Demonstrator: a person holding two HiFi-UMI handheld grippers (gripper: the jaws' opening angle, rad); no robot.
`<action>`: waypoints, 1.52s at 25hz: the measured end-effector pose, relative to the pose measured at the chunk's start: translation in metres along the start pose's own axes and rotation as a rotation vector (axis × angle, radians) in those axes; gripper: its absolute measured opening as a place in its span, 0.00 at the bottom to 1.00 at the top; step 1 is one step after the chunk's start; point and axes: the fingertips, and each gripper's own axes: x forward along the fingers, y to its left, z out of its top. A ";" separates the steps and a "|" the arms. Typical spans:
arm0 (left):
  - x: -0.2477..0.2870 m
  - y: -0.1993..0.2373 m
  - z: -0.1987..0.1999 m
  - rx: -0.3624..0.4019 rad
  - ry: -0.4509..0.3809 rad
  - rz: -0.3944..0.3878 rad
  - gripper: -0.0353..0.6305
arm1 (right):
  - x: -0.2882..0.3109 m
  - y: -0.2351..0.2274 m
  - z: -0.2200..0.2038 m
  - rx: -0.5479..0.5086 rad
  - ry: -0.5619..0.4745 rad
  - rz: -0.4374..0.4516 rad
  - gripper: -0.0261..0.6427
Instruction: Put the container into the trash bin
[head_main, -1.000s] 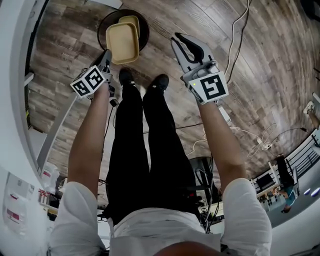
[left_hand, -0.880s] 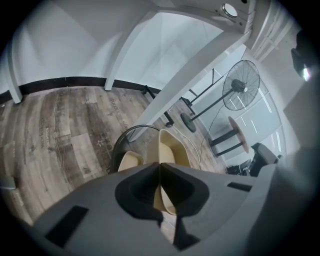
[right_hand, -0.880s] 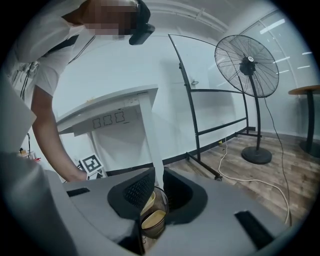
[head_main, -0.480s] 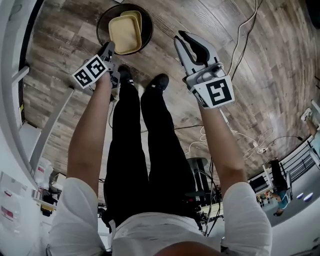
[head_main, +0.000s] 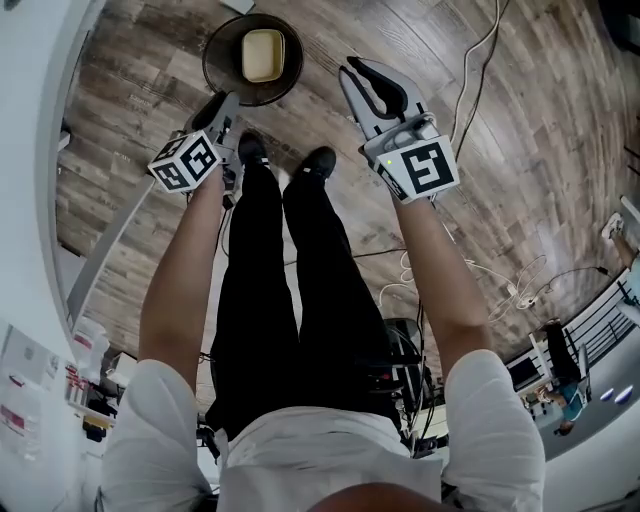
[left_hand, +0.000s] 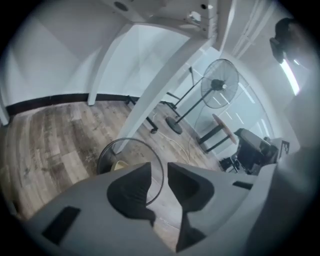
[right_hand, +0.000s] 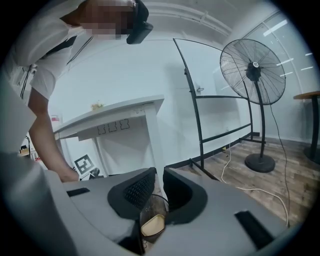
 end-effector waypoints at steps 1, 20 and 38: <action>-0.006 -0.020 0.010 0.054 -0.009 -0.033 0.21 | -0.006 -0.001 0.011 -0.003 -0.006 -0.005 0.15; -0.254 -0.384 0.212 0.696 -0.447 -0.325 0.18 | -0.202 0.052 0.304 -0.106 -0.302 -0.193 0.15; -0.520 -0.477 0.280 0.830 -0.726 -0.335 0.13 | -0.346 0.143 0.500 -0.235 -0.561 -0.238 0.14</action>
